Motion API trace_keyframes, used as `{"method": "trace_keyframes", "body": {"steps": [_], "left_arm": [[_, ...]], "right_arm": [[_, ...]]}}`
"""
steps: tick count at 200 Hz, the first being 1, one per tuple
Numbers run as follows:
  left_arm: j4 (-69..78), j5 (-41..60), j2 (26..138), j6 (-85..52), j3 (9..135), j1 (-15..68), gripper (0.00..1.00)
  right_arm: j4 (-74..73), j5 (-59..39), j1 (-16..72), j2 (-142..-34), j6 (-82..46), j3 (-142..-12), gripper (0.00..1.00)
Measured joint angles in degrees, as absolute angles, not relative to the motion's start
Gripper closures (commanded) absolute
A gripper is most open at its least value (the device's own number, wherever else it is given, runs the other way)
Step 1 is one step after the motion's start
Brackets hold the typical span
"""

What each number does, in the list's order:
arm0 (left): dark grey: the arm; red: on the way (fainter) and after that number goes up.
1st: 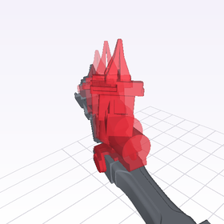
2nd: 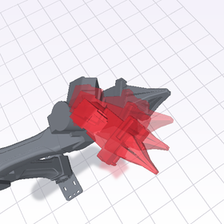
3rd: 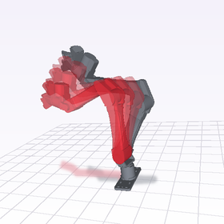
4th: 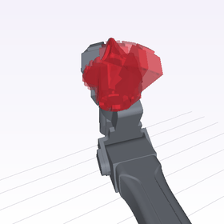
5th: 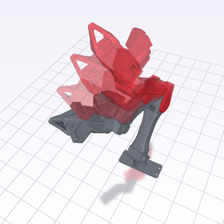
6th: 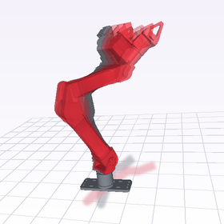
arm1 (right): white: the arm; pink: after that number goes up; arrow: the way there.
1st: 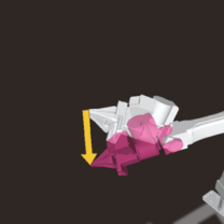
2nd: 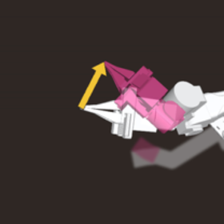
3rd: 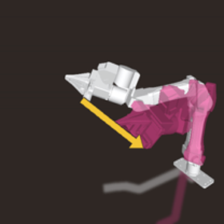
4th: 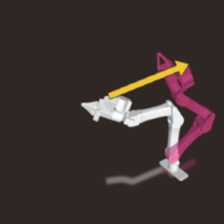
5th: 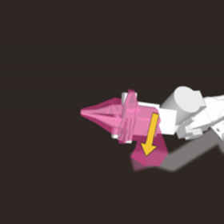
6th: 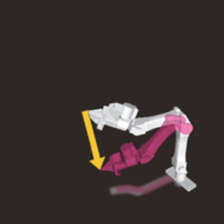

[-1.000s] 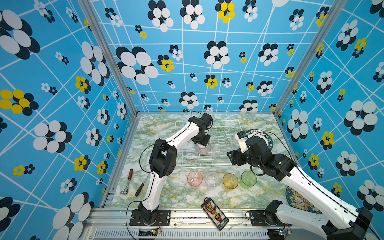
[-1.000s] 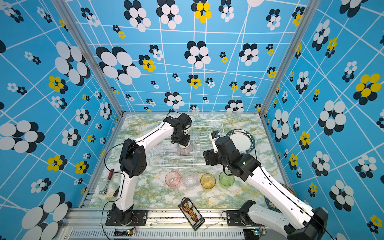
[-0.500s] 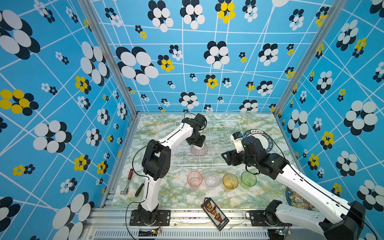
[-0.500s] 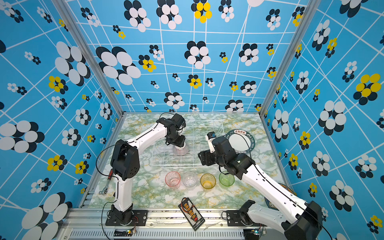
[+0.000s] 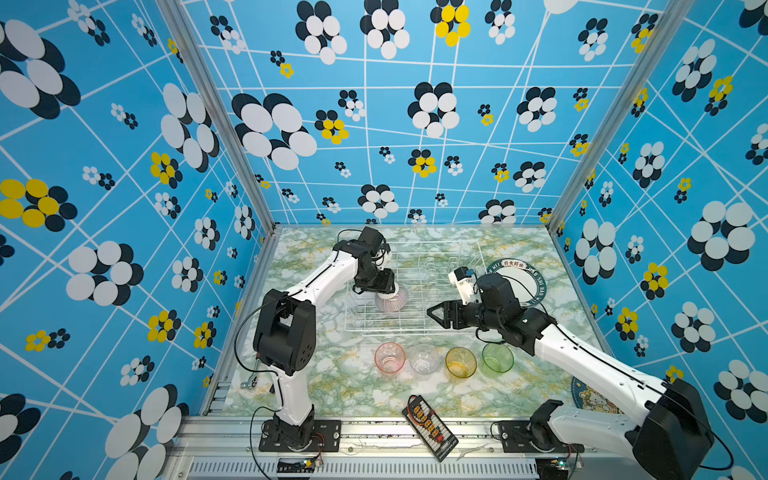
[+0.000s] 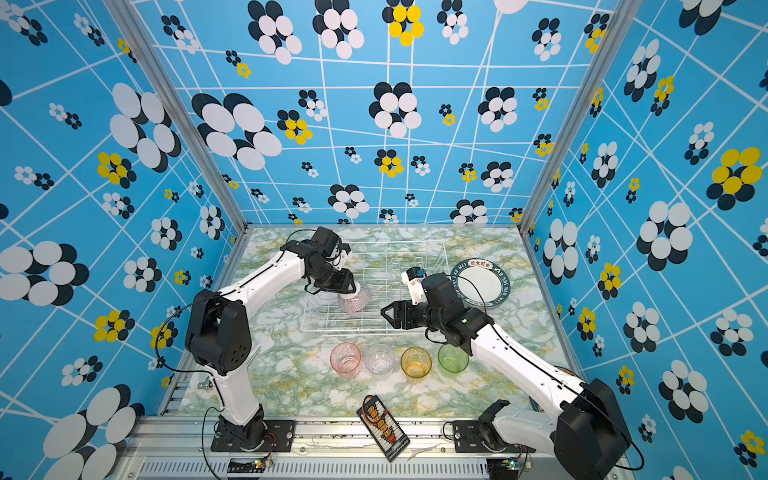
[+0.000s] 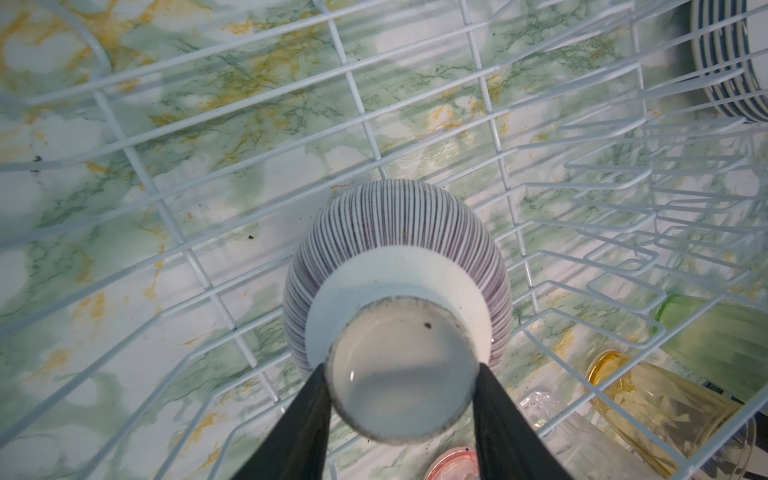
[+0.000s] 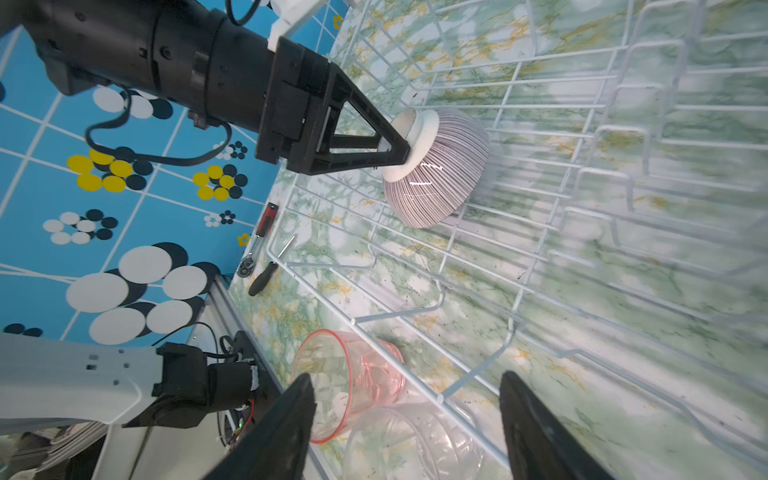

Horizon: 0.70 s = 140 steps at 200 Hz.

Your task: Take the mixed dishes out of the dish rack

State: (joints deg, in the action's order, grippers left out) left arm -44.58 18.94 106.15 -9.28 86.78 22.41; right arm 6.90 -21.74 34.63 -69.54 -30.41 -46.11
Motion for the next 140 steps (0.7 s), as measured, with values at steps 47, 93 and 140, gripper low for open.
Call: {"method": "trace_keyframes", "body": {"steps": [47,93,140], "left_arm": [[-39.48,27.09,103.66,-11.05,81.43,19.49,0.54],[-34.28,35.38,100.79,-13.04,78.11,16.64,0.54],[-29.69,42.48,98.70,-15.46,74.98,15.40,0.54]], "right_arm": [[-3.79,-28.99,33.93,-74.56,-36.62,-43.90,0.47],[-10.79,-32.42,33.65,-78.91,-40.66,-43.90,0.51],[-15.42,-33.19,32.58,-79.37,-42.76,-43.70,0.54]]}}
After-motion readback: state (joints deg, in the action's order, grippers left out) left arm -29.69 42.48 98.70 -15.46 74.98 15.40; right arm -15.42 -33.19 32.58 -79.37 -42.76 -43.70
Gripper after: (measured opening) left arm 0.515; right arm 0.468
